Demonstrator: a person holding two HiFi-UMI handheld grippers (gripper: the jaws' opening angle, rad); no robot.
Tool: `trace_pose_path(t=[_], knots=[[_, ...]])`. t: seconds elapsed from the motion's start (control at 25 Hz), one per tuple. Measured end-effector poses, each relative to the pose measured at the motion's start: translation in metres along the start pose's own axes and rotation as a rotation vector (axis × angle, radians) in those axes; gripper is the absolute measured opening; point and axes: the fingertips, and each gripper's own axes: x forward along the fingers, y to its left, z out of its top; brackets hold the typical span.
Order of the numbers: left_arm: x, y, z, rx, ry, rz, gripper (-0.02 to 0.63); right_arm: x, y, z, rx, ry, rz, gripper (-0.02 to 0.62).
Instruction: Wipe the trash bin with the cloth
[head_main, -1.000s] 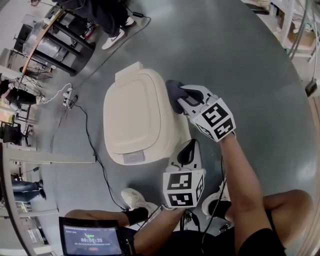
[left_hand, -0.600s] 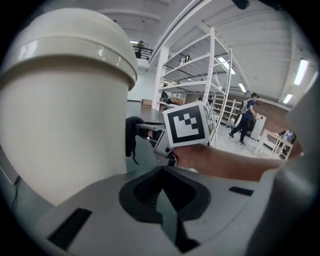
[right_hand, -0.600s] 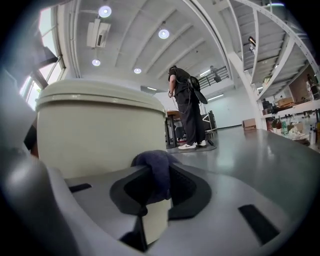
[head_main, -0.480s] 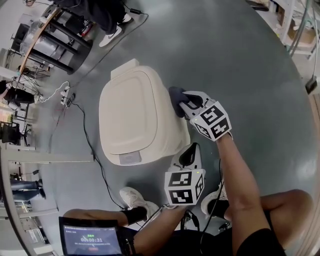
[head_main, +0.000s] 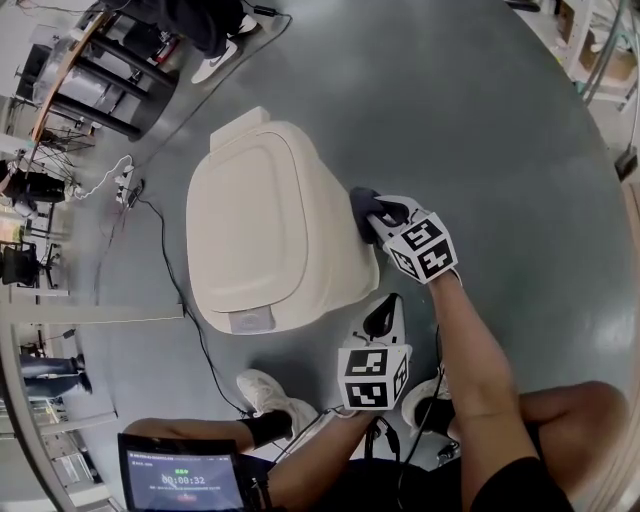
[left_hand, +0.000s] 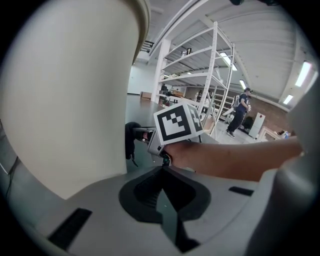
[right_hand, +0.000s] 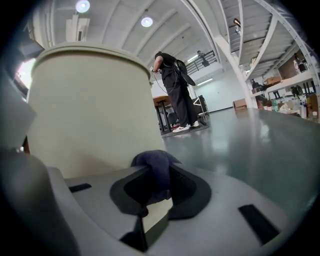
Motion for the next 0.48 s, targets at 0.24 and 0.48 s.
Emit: trace_pose_path(t=[0.24,0.48], knots=[[0.005,0.011,-0.01,-0.015,0.014,0.015,-0.003,0.005,-0.001,-0.04,0.004,0.107,-0.022,0.066],[0.002,0.011,-0.01,-0.037,0.001,0.021,-0.003,0.0,0.001,-0.045,-0.008,0.134,-0.067,0.066]])
